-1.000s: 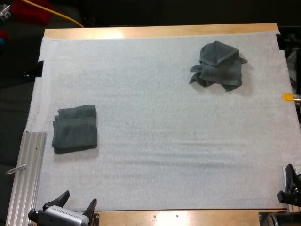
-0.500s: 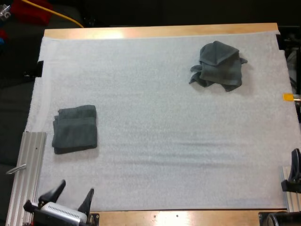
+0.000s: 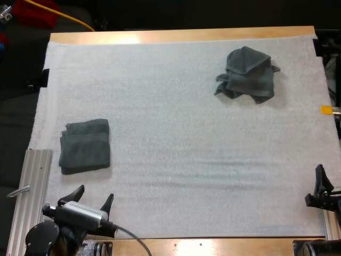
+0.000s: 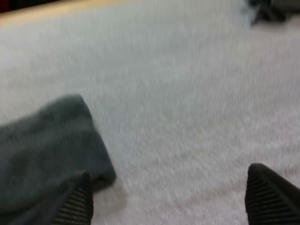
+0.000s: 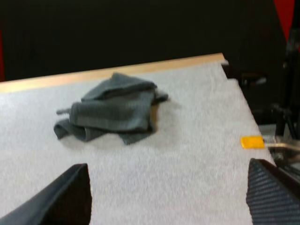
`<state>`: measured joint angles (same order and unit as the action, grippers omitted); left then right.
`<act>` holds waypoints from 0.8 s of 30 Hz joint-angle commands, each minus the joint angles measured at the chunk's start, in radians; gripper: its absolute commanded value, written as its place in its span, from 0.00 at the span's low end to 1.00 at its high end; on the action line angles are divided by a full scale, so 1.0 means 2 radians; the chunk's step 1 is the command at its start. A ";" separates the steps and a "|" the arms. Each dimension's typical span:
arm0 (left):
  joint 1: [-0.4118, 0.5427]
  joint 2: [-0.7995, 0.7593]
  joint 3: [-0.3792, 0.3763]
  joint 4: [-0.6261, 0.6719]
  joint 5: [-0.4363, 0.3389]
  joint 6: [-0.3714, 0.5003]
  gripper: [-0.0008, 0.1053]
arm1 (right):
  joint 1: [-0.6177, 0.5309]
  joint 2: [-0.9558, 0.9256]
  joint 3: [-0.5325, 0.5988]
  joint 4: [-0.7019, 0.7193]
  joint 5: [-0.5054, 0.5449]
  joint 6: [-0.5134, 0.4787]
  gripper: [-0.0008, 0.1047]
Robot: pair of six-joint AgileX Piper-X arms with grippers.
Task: Pick towel from pile, fold and stack
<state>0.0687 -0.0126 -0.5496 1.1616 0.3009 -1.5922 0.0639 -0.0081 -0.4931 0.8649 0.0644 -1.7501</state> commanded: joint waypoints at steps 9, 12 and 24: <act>0.000 -0.064 0.003 -0.041 0.001 0.002 0.62 | -0.002 -0.022 0.024 0.003 0.000 -0.001 0.65; 0.000 -0.064 0.004 -0.042 0.001 0.002 0.62 | -0.002 -0.022 0.024 0.003 0.000 -0.001 0.65; 0.000 -0.064 0.004 -0.042 0.001 0.002 0.62 | -0.002 -0.022 0.004 0.043 0.000 0.000 0.65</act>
<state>0.0687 -0.0126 -0.5448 1.0932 0.3009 -1.5878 0.0639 -0.0081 -0.4741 0.9494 0.0644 -1.7501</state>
